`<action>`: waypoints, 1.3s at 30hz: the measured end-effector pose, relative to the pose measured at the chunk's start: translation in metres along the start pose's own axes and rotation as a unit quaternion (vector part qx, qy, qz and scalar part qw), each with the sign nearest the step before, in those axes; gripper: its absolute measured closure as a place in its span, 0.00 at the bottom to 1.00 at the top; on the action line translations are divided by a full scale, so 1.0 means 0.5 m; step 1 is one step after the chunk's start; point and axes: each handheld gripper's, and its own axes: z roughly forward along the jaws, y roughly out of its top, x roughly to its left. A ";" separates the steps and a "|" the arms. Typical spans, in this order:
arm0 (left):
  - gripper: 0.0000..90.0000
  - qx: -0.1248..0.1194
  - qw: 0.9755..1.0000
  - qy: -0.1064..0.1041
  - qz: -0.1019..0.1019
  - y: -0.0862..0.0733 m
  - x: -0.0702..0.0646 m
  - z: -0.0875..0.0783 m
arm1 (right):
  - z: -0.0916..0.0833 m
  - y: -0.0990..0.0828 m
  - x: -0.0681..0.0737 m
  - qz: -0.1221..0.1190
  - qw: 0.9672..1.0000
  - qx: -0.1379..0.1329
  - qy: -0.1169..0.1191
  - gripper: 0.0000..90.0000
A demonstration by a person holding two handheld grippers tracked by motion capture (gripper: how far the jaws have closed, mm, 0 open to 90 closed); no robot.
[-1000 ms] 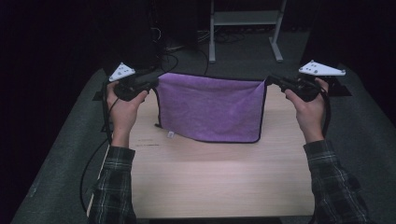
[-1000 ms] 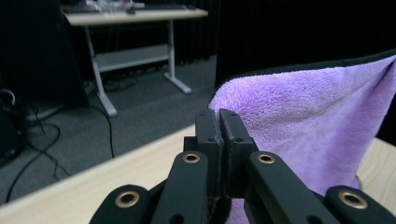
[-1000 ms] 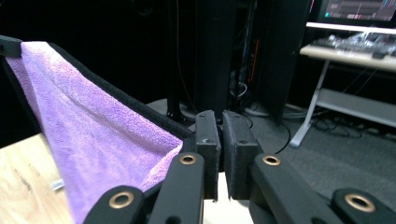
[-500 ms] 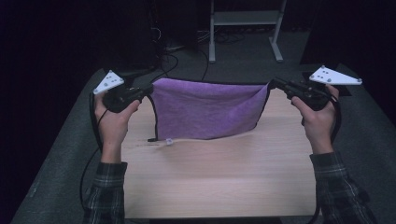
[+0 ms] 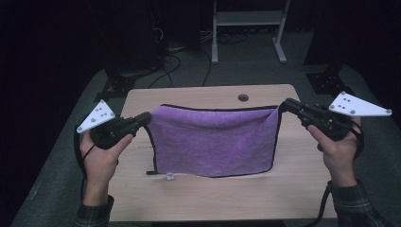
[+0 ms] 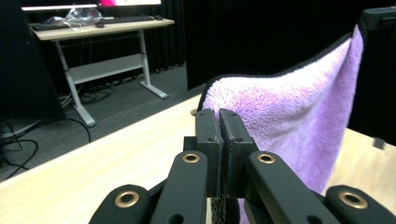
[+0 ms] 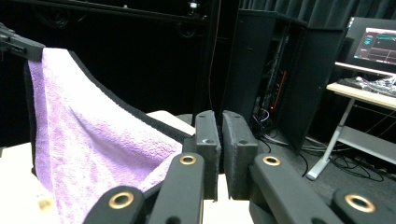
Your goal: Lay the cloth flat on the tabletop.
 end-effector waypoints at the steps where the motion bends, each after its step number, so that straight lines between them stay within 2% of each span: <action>1: 0.97 0.003 1.000 -0.003 0.001 -0.004 -0.005 -0.006 | -0.006 -0.001 0.004 -0.001 1.000 0.000 0.001 0.94; 6: 0.97 0.006 1.000 -0.016 0.002 -0.013 -0.035 -0.040 | -0.042 -0.004 0.026 -0.010 1.000 0.001 0.008 0.94; 10: 0.97 0.001 1.000 -0.019 0.015 0.002 -0.062 -0.067 | -0.071 0.010 0.046 -0.021 1.000 -0.010 0.009 0.94; 15: 0.97 0.005 1.000 -0.023 0.013 0.008 -0.065 -0.076 | -0.090 0.026 0.054 -0.030 0.999 -0.017 0.009 0.94; 18: 0.97 0.032 0.999 -0.024 -0.003 -0.013 -0.048 -0.049 | -0.075 0.012 0.046 -0.025 1.000 -0.003 0.009 0.94; 21: 0.97 0.067 0.997 -0.025 -0.019 -0.047 -0.021 -0.010 | -0.047 -0.024 0.032 -0.015 1.000 0.025 0.007 0.94; 24: 0.97 0.086 0.995 -0.025 -0.034 -0.078 0.003 0.024 | -0.015 -0.065 0.017 -0.001 0.999 0.054 0.010 0.94; 26: 0.97 0.096 0.994 -0.021 -0.036 -0.093 0.017 0.042 | 0.004 -0.087 0.009 0.001 0.997 0.071 0.009 0.94; 32: 0.97 0.109 0.993 -0.003 -0.040 -0.126 0.048 0.093 | 0.058 -0.132 -0.009 0.005 0.994 0.107 0.005 0.94; 39: 0.97 0.112 0.993 0.021 -0.030 -0.144 0.083 0.154 | 0.113 -0.163 -0.039 0.017 0.992 0.126 -0.012 0.94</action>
